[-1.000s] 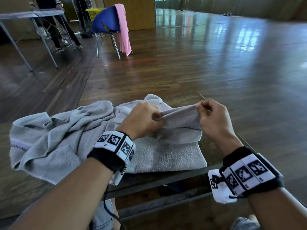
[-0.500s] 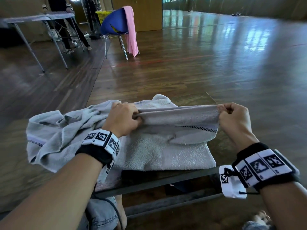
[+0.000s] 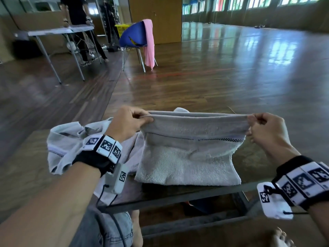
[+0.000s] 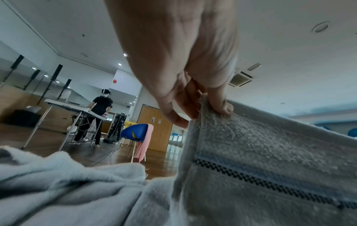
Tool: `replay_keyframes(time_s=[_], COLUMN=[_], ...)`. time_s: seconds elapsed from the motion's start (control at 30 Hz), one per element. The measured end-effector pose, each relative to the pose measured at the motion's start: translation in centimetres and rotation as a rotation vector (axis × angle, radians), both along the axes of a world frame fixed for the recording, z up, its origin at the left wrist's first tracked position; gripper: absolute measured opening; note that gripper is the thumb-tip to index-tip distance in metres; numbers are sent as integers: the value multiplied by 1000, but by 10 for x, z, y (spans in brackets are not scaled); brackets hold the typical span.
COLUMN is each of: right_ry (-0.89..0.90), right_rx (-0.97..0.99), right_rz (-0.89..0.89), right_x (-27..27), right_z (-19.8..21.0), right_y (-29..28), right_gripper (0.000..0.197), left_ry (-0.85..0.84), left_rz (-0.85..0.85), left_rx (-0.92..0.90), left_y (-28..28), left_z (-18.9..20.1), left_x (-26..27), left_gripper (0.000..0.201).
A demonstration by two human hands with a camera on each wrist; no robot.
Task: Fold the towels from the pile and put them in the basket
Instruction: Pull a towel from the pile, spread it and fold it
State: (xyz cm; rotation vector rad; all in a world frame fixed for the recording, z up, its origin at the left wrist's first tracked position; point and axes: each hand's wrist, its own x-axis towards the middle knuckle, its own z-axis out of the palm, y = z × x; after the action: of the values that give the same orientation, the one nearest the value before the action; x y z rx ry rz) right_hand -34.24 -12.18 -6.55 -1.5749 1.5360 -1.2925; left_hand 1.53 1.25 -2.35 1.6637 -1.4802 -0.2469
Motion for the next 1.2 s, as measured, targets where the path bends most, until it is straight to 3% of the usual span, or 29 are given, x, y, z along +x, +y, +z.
replay_keyframes(time_s=[0.13,0.3,0.43,0.53,0.63,0.7,0.8,0.9,1.0,1.1,1.2], right_ry=[-108,-186,-200,-236,-257,-284,-233,52,196,190,153], right_rx=[47,152,62,-13,-83,-68,115,322,453,457,377], right_rz=[65,191,253,264,299,340,471,552,595,526,427], right_x=[3,19,16,1,-21,-41,-74,-102,-113,-111,-102], right_z=[40,119,170,182,169,147,100,44,3,-18,-26], right_y=[-2,0,6,14,28,39,58,70,75,67,48], right_gripper=[12,16,17,17,20,20,21,27,20,20,19], left_ry=[10,25,-30,-41,-29,-15,-17,-9,-20,-18,-68], left_rz=[-29,66,52,28,-51,-141,-294,-382,-429,-409,-302], left_rx=[-40,-97,-181,-306,-312,-211,139,514,765,841,728], left_y=[-2,-19,-16,-7,5,15,30,36,33,21,3], left_z=[35,95,138,154,149,133,96,47,4,-18,-28], left_x=[-1,-5,-9,-13,-20,-24,-27,-36,-51,-55,-53], left_gripper=[10,25,11,3,5,3,1,17,20,18,19])
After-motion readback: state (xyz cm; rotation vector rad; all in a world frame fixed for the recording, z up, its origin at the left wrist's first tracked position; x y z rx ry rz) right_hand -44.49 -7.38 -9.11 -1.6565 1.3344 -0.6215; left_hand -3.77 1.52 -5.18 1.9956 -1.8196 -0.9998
